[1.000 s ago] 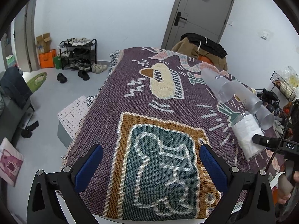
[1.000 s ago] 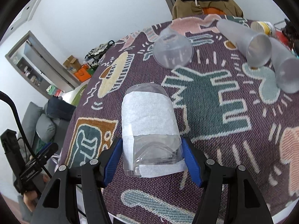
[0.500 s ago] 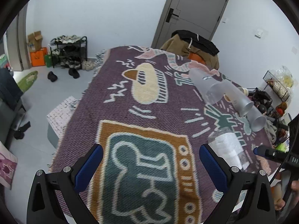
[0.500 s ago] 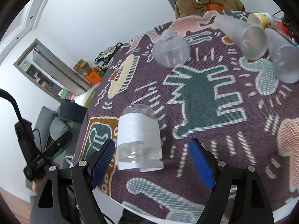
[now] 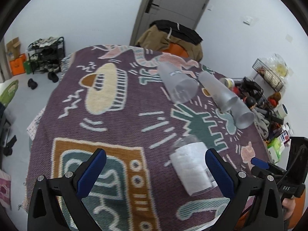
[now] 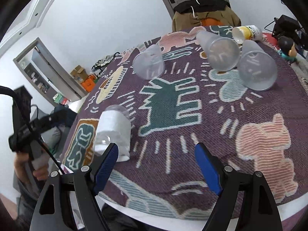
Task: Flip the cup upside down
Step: 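Close the left gripper on the clear cup while the right gripper opens and withdraws, then rotate the clear cup with the left gripper, rim toward the blanket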
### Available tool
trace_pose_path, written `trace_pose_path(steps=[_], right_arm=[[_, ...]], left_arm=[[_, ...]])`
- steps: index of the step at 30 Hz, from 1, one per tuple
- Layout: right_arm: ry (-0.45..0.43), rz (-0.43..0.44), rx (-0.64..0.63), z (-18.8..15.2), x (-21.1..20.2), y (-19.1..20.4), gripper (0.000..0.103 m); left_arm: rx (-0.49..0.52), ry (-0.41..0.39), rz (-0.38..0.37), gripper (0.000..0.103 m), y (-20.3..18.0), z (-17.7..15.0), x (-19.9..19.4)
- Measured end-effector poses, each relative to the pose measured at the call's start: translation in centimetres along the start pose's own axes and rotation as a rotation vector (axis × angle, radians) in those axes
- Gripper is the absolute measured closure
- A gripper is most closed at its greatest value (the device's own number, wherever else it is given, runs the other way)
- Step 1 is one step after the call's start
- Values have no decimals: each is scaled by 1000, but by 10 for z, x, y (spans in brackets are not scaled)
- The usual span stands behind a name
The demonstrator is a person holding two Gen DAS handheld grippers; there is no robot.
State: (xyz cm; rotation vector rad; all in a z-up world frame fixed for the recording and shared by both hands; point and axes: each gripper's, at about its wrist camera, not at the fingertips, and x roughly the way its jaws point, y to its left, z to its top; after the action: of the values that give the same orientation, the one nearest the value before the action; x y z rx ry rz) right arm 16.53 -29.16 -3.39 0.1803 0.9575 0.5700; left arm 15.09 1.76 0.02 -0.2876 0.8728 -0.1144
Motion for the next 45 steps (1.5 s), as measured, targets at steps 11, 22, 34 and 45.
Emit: trace_pose_path(steps=[11,22,34,45], right_arm=[[-39,-13,6,-12,-9,-31,21],[-51,-7,96,-16,-7,-64,21],[-56,-5,112,-18,-8,-69,21],[-57,-18,80,-18,-8,-61,21]], left_arm=[[14,140,-35,1,-32,6,50],[-77,297,-70,7,-38,3,103],[-84,301,-98,28,-45,12,111],[135,63,-41,28,-72,23,67]])
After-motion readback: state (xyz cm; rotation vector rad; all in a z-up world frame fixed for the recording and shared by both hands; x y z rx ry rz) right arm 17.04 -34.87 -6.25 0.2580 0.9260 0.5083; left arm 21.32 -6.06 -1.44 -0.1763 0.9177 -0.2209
